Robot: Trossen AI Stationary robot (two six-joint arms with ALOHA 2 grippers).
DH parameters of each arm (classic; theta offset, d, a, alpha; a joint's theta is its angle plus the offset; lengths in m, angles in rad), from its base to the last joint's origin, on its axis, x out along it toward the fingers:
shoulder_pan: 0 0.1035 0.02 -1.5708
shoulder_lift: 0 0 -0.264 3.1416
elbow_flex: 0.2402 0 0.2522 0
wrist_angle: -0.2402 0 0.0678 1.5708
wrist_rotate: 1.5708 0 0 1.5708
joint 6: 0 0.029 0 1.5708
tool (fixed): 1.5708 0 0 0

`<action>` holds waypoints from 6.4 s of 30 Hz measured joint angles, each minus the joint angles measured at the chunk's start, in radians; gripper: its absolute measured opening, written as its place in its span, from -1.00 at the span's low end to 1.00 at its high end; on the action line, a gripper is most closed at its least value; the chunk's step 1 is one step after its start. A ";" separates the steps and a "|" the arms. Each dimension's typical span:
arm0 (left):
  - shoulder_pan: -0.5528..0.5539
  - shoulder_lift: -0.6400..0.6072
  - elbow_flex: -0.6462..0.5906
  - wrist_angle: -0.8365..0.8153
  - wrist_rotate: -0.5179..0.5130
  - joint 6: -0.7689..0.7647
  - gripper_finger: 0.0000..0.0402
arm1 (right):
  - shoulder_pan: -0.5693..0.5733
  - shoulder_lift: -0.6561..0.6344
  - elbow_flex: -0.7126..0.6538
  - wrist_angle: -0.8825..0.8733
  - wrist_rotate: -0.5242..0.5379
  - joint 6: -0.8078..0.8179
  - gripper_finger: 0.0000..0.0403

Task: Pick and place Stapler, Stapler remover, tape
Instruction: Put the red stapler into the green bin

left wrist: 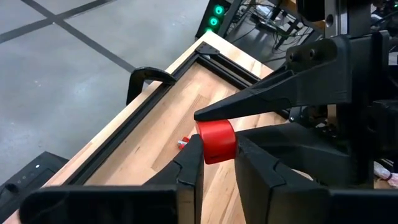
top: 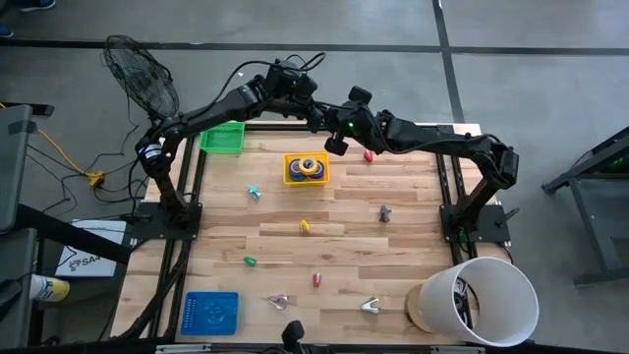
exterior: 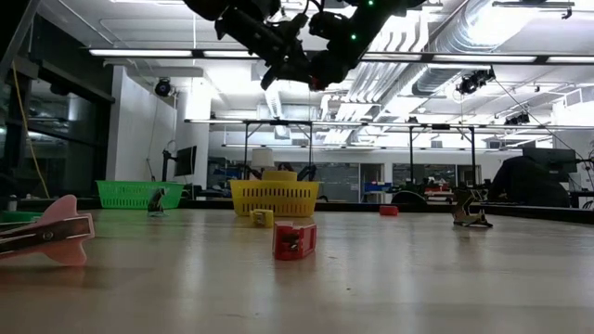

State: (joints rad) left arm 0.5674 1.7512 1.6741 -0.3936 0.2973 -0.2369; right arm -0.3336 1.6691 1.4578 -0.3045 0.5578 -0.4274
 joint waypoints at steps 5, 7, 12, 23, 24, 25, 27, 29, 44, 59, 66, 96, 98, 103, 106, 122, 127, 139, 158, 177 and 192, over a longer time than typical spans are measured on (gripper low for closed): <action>-0.008 0.000 0.000 0.000 -0.007 -0.002 -0.71 | 0.000 0.000 0.000 -0.001 -0.003 0.000 -0.78; -0.010 0.000 0.000 0.000 -0.012 -0.002 -0.71 | 0.000 0.000 0.000 -0.002 -0.003 0.000 -0.78; -0.010 0.000 0.000 0.000 -0.011 -0.004 -0.71 | 0.000 0.000 0.000 -0.002 -0.005 0.000 -0.78; -0.014 0.000 0.000 0.002 0.003 0.000 -0.71 | 0.001 0.000 0.001 0.001 -0.023 -0.001 -0.38; -0.015 0.000 0.000 0.001 0.007 0.001 -0.71 | 0.002 0.000 0.002 -0.001 -0.028 -0.001 -0.29; -0.016 0.000 0.000 0.000 0.007 0.000 -0.71 | 0.003 0.000 0.002 -0.004 -0.028 -0.001 -0.19; -0.015 0.000 0.000 0.001 0.007 0.000 -0.71 | 0.003 -0.001 0.002 -0.004 -0.026 0.000 -0.04; -0.014 0.000 0.000 0.000 0.001 0.000 -0.71 | 0.001 0.000 0.002 -0.005 -0.022 0.006 0.06; 0.014 0.000 0.000 -0.106 -0.091 0.049 -0.71 | 0.001 -0.013 0.002 -0.162 0.035 0.111 0.17; 0.161 0.000 0.000 -0.539 -0.334 0.117 -0.71 | -0.031 -0.095 0.001 -0.426 0.033 0.387 0.17; 0.239 0.000 0.000 -0.717 -0.470 0.132 -0.71 | -0.055 -0.095 0.000 -0.477 -0.030 0.449 0.17; 0.429 0.002 -0.291 -0.698 -0.454 0.025 -0.71 | -0.099 -0.095 0.000 -0.477 -0.068 0.480 0.17; 0.441 0.002 -0.313 -0.688 -0.444 0.022 -0.71 | -0.099 -0.095 0.000 -0.477 -0.072 0.486 0.17; 0.457 0.002 -0.336 -0.664 -0.438 0.018 -0.63 | -0.099 -0.095 0.000 -0.477 -0.082 0.495 0.17; 0.457 0.002 -0.336 -0.662 -0.438 0.017 -0.45 | -0.098 -0.095 0.000 -0.477 -0.085 0.495 0.17; 0.454 0.001 -0.316 -0.645 -0.428 0.050 -0.22 | -0.126 -0.079 0.000 -0.578 -0.104 0.709 0.17; 0.454 0.000 -0.274 -0.638 -0.405 0.073 -0.22 | -0.145 -0.024 0.000 -0.638 -0.125 0.825 0.17; 0.454 -0.007 -0.234 -0.598 -0.247 0.157 -0.21 | -0.130 0.080 -0.001 -0.710 -0.106 0.994 0.17; 0.454 -0.032 -0.234 -0.595 -0.212 0.225 -0.21 | -0.175 0.098 -0.318 -0.396 -0.249 1.074 0.17; 0.454 -0.032 -0.234 -0.605 -0.206 0.189 -0.21 | -0.243 0.098 -0.446 -0.137 -0.333 0.943 -0.05; 0.454 -0.032 -0.234 -0.630 -0.210 0.169 -0.21 | -0.251 0.150 -0.446 -0.133 -0.337 0.919 -0.06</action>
State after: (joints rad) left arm 1.0210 1.7195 1.4403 -1.0237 0.0877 -0.0682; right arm -0.5842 1.8191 1.0115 -0.4370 0.2211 0.4912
